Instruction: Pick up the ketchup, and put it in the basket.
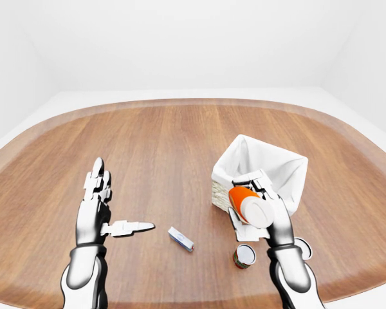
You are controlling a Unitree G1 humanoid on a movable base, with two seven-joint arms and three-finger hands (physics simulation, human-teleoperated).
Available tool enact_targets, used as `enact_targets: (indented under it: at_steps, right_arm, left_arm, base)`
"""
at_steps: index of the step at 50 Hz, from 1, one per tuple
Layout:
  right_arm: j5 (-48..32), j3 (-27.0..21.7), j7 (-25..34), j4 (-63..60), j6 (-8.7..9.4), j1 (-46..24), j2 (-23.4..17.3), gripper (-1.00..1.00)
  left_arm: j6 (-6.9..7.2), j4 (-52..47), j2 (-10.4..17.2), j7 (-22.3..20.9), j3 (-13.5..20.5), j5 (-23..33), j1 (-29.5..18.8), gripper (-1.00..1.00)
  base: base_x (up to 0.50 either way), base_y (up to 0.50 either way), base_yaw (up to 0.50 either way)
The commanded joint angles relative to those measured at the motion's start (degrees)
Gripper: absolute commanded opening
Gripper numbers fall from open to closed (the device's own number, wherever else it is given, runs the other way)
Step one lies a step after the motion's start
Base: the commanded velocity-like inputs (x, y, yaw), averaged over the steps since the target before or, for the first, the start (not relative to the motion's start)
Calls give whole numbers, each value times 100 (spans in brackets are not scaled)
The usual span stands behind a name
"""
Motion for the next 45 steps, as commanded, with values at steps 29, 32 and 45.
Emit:
enact_targets:
  at_steps: [29,32,45]
  right_arm:
    - [-474,-243,-4,-773,104,-240,69,-100]
    - [-555,-341,70,-802,104,-352,93,-100]
    - [-1184,-757,534,-942,104,-880,121,-100]
  left_arm:
    - [-101,459,80,101,-84,-127,5,100]
    - [-101,464,77,96,-76,-126,-1,100]
    - [-80,458,86,71,-56,-141,-8,100]
  base:
    - [0,0,0]
    - [0,0,0]
    - [0,0,0]
